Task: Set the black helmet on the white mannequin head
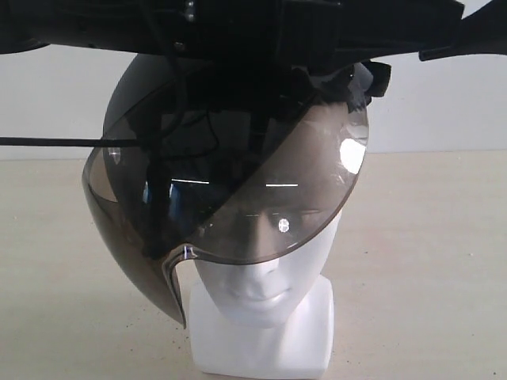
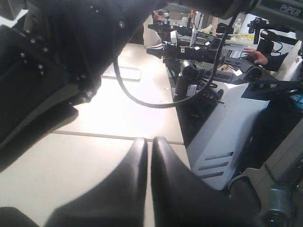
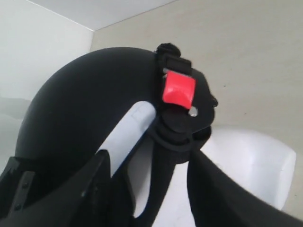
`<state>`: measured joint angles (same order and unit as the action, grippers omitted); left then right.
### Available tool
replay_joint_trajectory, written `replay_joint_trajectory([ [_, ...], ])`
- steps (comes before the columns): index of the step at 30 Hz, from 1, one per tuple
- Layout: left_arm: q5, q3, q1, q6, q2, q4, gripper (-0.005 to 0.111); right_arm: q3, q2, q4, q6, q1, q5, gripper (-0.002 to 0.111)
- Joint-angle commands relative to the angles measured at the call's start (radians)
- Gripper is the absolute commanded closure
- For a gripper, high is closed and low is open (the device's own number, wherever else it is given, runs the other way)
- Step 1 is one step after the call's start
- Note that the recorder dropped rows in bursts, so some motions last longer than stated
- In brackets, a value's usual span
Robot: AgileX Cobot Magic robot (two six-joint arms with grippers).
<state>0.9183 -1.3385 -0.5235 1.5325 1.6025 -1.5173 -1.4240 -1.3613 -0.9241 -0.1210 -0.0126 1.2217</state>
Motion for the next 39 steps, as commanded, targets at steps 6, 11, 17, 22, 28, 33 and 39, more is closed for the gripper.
replay_joint_trajectory([
  [6,-0.062,0.072,0.014,-0.084,0.07,0.199,0.102,0.006,0.001,0.021,0.0,0.054,-0.001,0.06],
  [11,-0.055,0.072,0.014,-0.084,0.07,0.199,0.102,0.006,0.001,0.066,0.038,0.054,-0.001,0.06],
  [17,-0.055,0.072,0.014,-0.084,0.07,0.199,0.102,0.041,0.001,0.066,0.046,0.056,-0.001,0.06],
  [22,-0.055,0.072,0.014,-0.084,0.07,0.199,0.102,0.05,0.001,0.011,0.035,0.061,-0.001,0.06],
  [28,-0.055,0.072,0.014,-0.084,0.068,0.19,0.102,0.05,-0.02,-0.002,0.03,0.092,-0.001,0.06],
  [33,-0.053,0.072,0.014,-0.092,0.068,0.19,0.102,0.05,-0.027,0.018,0.036,0.092,-0.001,0.06],
  [39,-0.053,0.072,0.014,-0.092,0.068,0.19,0.102,0.05,-0.027,0.106,0.071,0.092,-0.001,0.06],
])
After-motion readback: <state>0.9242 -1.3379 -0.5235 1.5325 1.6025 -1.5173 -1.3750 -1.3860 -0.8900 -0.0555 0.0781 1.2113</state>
